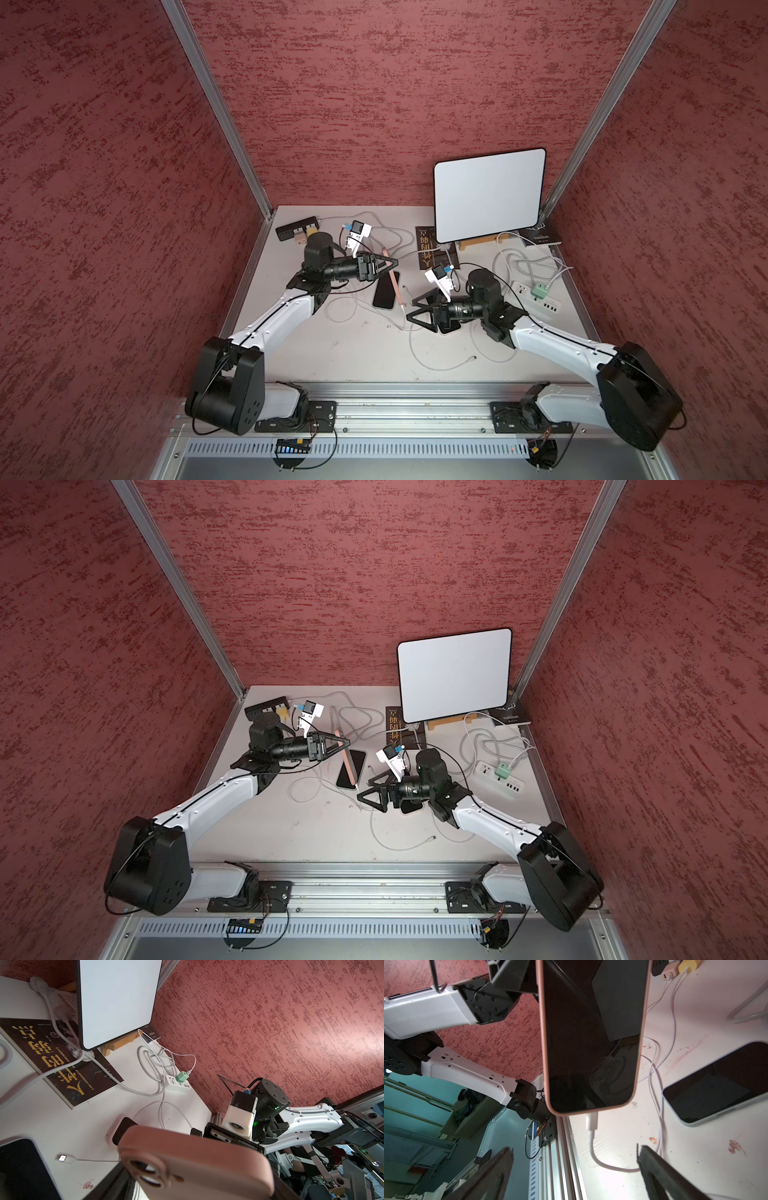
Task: Unplug the charging cable from the phone
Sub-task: Remove the charging cable from the phone.
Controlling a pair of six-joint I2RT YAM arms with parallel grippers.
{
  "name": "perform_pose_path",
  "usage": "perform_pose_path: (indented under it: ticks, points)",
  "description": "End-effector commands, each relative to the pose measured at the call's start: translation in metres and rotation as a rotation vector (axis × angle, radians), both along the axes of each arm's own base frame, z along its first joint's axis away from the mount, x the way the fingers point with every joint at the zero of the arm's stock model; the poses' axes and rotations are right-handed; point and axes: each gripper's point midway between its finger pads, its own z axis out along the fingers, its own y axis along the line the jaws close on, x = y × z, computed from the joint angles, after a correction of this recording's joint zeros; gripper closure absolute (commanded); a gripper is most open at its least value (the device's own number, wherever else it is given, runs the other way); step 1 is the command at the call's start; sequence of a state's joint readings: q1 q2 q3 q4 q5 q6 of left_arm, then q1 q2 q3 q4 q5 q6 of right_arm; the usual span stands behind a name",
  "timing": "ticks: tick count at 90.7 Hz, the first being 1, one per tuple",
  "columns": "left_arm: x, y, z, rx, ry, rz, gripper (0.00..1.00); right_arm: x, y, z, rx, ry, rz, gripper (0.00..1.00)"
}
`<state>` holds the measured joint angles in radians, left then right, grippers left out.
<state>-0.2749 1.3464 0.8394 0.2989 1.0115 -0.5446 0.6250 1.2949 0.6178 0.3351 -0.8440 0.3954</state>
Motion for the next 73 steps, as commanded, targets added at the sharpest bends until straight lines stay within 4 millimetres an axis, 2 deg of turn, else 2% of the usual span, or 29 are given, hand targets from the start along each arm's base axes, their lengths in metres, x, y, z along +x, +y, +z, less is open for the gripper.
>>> perform_pose_path:
  ticks: [1,18,35,48,73]
  points:
    - [0.000,0.002,0.012,-0.011,-0.054,0.003,0.90,0.004,0.005,-0.016,-0.057,-0.040,-0.023,0.07]
    - [0.000,0.002,0.011,-0.008,-0.051,0.003,0.89,0.000,0.016,-0.024,-0.063,-0.052,0.009,0.26]
    - [0.000,0.003,0.012,-0.008,-0.050,0.003,0.89,-0.001,0.019,-0.023,-0.059,-0.061,0.015,0.43]
    - [0.001,0.003,0.011,-0.007,-0.049,0.005,0.89,0.000,0.020,-0.022,-0.056,-0.065,0.016,0.60]
    - [0.001,0.003,0.009,-0.005,-0.044,0.007,0.89,-0.002,0.026,-0.024,-0.052,-0.058,0.032,0.77]
